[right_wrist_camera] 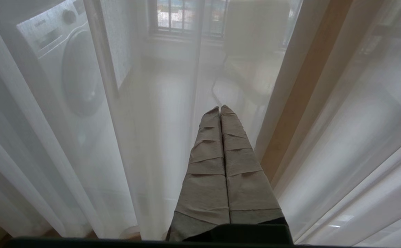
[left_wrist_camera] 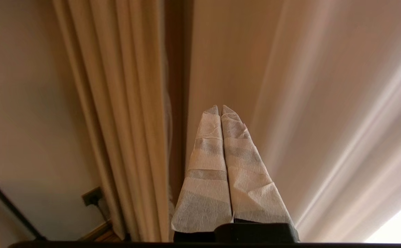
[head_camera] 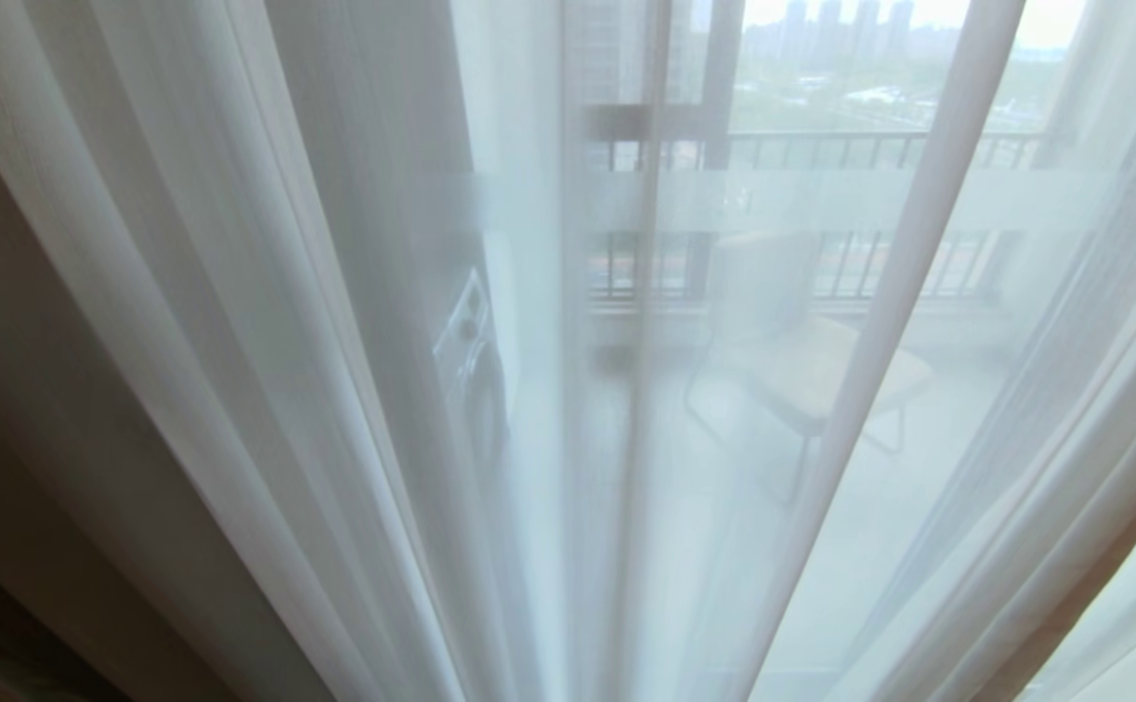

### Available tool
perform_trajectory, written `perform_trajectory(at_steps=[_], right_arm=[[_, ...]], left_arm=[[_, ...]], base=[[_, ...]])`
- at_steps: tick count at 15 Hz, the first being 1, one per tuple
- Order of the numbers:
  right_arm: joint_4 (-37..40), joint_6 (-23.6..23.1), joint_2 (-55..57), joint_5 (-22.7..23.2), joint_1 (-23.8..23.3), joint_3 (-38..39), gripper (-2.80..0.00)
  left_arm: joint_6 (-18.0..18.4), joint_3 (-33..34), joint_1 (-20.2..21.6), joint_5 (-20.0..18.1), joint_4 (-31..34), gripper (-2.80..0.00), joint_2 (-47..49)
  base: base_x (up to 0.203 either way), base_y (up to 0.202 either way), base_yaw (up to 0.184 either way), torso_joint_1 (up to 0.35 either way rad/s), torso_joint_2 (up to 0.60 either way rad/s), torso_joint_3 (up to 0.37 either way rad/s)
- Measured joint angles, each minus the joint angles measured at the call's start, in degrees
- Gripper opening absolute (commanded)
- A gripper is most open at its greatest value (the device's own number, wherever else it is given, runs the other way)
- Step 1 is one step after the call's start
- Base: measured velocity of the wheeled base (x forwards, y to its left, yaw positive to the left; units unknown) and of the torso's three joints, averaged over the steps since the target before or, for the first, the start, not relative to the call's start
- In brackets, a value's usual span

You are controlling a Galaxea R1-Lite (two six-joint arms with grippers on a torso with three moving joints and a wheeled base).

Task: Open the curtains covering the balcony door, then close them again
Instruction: Close the outer curtains on both sides

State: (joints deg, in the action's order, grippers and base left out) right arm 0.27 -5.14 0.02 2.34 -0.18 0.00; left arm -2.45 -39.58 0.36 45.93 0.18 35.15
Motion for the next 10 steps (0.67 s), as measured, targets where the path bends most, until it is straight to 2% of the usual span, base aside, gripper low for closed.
perform_trajectory(at_steps=[2,4,7,10], right_arm=[[0.00,0.01,0.00,0.00,0.00,0.00,-2.80],[0.00,0.01,0.00,0.01,0.00,0.00,-2.80],[-0.02,0.00,0.00,0.00,0.00,0.00,-2.80],[0.00,0.00,0.00,0.00,0.00,0.00,-2.80]], left_arm=[[-0.08,-1.94,0.30,1.17,0.11,-2.80,2.97],[-0.07,-3.49,2.59,1.09,0.17,-2.80,5.85],[-0.07,-6.54,9.11,-0.07,-0.05,-2.80,11.93],[-0.07,-10.84,18.03,-2.61,-0.54,-2.80,19.00]], base=[[0.000,0.000,0.000,0.000,0.00,0.000],[0.000,0.000,0.000,0.000,0.00,0.000],[0.000,0.000,0.000,0.000,0.00,0.000],[0.000,0.000,0.000,0.000,0.00,0.000]])
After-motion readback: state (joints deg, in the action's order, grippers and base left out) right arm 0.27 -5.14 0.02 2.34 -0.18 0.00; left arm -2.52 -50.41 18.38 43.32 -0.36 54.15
